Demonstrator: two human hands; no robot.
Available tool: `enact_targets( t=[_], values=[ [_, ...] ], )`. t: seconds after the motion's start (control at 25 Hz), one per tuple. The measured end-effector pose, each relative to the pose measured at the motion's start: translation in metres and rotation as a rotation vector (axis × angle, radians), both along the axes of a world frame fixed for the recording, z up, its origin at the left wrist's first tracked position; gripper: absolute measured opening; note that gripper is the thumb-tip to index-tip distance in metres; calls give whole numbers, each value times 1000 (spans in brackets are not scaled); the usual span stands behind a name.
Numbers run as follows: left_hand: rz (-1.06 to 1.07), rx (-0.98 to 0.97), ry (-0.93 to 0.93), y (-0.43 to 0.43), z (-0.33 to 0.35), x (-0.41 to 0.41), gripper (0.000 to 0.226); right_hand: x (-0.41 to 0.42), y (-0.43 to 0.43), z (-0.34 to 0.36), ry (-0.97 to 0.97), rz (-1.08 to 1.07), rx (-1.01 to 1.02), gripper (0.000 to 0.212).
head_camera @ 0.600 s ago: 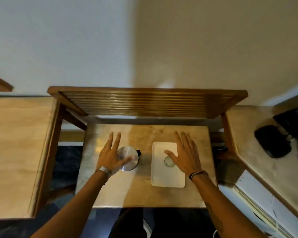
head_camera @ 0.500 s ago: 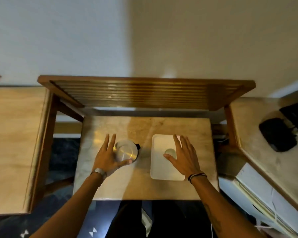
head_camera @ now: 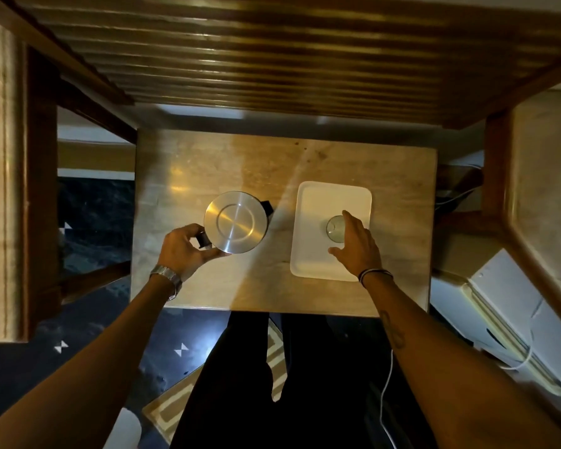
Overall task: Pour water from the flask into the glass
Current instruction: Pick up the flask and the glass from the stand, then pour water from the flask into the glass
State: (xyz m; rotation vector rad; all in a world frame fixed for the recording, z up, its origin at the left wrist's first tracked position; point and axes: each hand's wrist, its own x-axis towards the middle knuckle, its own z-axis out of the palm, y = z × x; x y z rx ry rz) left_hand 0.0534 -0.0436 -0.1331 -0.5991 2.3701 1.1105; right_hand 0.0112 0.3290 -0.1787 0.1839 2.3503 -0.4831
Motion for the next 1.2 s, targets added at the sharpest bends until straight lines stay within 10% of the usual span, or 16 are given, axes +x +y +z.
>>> enact_targets(
  t=[0.48, 0.92, 1.2],
  values=[
    [118, 452, 202, 44, 126, -48, 33, -18, -7, 106, 392, -438, -402, 77],
    [-70, 693, 863, 39, 561, -160, 60, -140, -20, 530, 996, -205, -870, 58],
    [-349, 579, 926, 38, 810, -187, 70, -139, -10, 741, 1216, -84, -1026, 50]
  ],
)
